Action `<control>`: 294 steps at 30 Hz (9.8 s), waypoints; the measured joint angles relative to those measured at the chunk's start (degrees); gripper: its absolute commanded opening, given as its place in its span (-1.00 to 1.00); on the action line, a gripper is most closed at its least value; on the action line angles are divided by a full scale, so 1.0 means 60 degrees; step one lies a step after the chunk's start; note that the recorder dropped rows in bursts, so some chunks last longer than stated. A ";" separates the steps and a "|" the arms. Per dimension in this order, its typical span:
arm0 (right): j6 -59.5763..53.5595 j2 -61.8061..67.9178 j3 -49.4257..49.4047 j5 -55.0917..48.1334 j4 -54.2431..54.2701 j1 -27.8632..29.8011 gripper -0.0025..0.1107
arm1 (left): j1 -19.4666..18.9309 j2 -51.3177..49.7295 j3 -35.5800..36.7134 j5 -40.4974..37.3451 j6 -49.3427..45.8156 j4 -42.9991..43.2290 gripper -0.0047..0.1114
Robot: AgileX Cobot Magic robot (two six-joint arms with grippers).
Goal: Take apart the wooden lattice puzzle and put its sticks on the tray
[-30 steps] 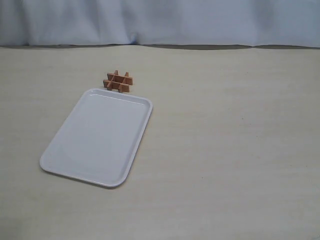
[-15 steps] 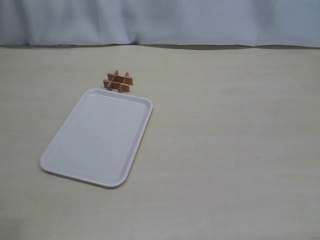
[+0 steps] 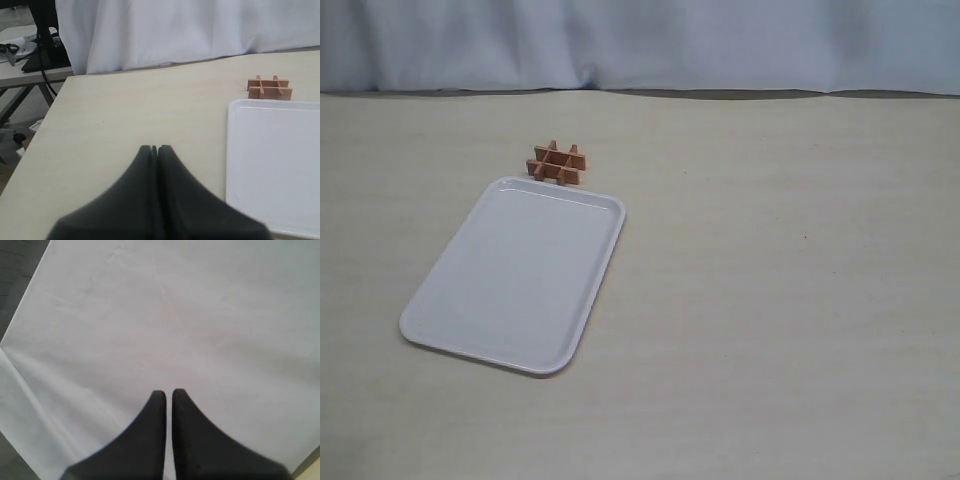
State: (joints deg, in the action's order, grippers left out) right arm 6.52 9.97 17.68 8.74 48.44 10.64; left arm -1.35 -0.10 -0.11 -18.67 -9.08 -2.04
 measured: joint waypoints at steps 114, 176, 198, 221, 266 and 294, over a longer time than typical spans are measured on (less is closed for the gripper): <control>0.0953 2.4146 2.1707 -1.2248 -0.9907 -0.5618 -0.24 | 0.0000 0.0000 0.0000 0.0000 0.0000 0.0000 -0.92; 0.7538 2.4861 2.1707 -1.0786 -1.3099 -0.6202 -0.88 | 0.0000 0.0000 0.0000 0.0000 0.0000 0.0000 -0.92; 0.6785 2.4734 2.1745 -1.2700 -1.3711 -0.6115 -0.88 | 0.0000 0.0000 0.0000 0.0000 0.0000 0.0000 -0.92; 0.2999 2.3364 1.9653 -1.2780 -1.1065 -0.4251 -0.88 | 0.0000 0.0000 0.0000 0.0000 0.0000 0.0000 -0.92; -0.0055 1.8149 1.0577 -0.9675 -0.8000 -0.4133 -0.21 | 0.0000 0.0000 0.0000 0.0000 -0.0017 0.0000 -0.92; -1.1433 1.7769 1.1734 -1.0498 -0.8693 -0.4133 -0.21 | 0.0000 0.0000 0.0000 0.0000 -0.0017 0.0000 -0.92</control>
State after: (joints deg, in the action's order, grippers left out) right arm -62.08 116.59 88.08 -54.25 -3.72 -14.16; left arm -1.35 -0.10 -0.11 -18.67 -9.18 -2.04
